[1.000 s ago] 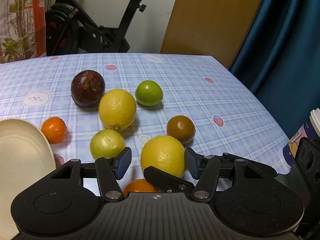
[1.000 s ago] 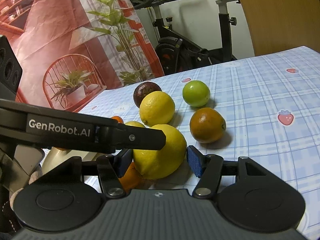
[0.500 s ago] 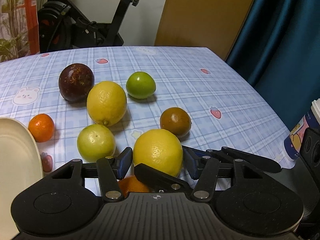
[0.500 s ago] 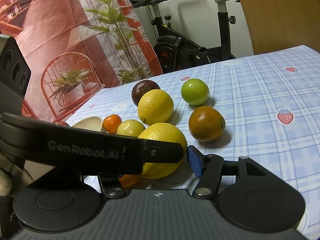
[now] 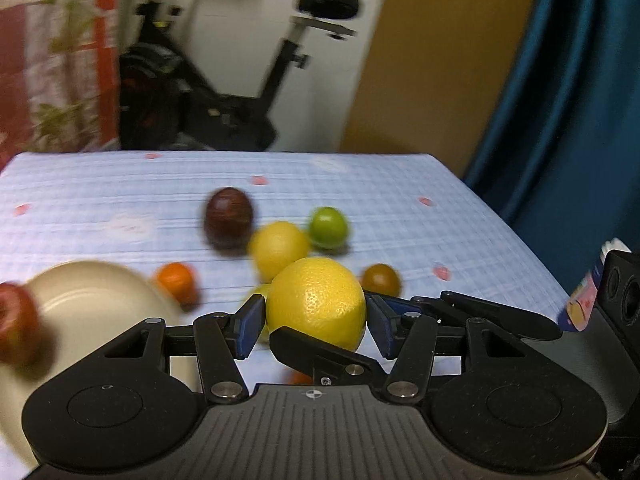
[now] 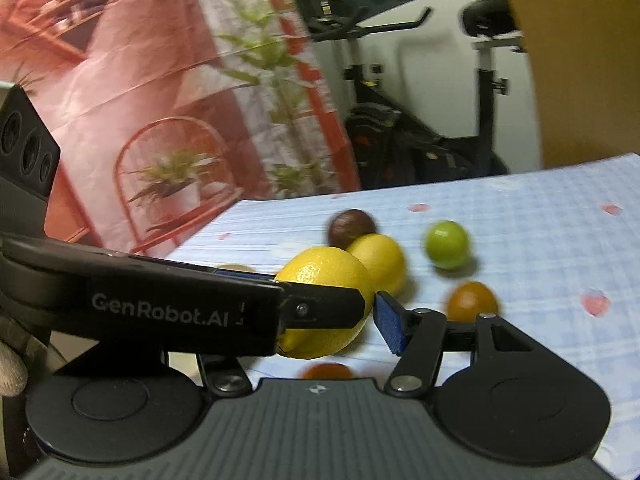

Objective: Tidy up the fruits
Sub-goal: 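Carry the lemon with the left tool onto the plate beside the apple, then open the left tool to release the lemon on the plate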

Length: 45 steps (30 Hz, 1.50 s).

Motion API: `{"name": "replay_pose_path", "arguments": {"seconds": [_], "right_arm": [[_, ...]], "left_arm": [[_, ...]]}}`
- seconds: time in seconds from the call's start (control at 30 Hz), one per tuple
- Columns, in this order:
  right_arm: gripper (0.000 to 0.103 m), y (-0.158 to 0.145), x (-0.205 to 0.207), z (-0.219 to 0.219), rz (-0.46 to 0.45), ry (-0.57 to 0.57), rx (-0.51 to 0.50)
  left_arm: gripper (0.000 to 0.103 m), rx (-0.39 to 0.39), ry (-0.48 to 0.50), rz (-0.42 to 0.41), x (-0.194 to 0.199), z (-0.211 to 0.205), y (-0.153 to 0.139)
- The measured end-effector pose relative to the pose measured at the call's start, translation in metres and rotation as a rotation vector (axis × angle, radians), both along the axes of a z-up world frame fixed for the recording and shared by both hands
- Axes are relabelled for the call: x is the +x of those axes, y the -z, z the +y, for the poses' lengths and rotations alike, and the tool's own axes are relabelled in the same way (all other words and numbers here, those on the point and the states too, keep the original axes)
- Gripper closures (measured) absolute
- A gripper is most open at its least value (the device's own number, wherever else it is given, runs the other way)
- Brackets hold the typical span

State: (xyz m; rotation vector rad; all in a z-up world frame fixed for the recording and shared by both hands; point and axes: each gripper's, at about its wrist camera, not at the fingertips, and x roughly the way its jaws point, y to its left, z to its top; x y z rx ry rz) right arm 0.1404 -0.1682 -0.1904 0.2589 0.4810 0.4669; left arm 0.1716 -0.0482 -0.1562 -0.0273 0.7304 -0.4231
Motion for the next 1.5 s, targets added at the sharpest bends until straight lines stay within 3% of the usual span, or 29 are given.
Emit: {"name": "replay_pose_path", "arguments": {"seconds": [0.33,0.57,1.03,1.33,1.5], "right_arm": [[0.041,-0.001,0.023,0.111,0.034,-0.276,-0.072],[0.041,0.011,0.035,0.168,0.073,-0.396,-0.124],[0.041,0.030,0.053,0.208,0.092,-0.492,-0.185],[0.041,0.031,0.049,0.207,0.066,-0.488,-0.193],[0.034,0.024,0.036,0.184,0.022,-0.431,-0.185]], "left_arm": [[0.045,-0.031,-0.259,0.074,-0.016,0.106,-0.001],[0.045,-0.033,-0.362,0.099,-0.016,0.150,0.006],[0.045,-0.004,-0.452,0.113,-0.018,0.168,0.020],[0.043,0.006,-0.466,0.075,-0.021,0.166,0.018],[0.042,-0.013,-0.483,0.019,-0.029,0.162,0.005]]}}
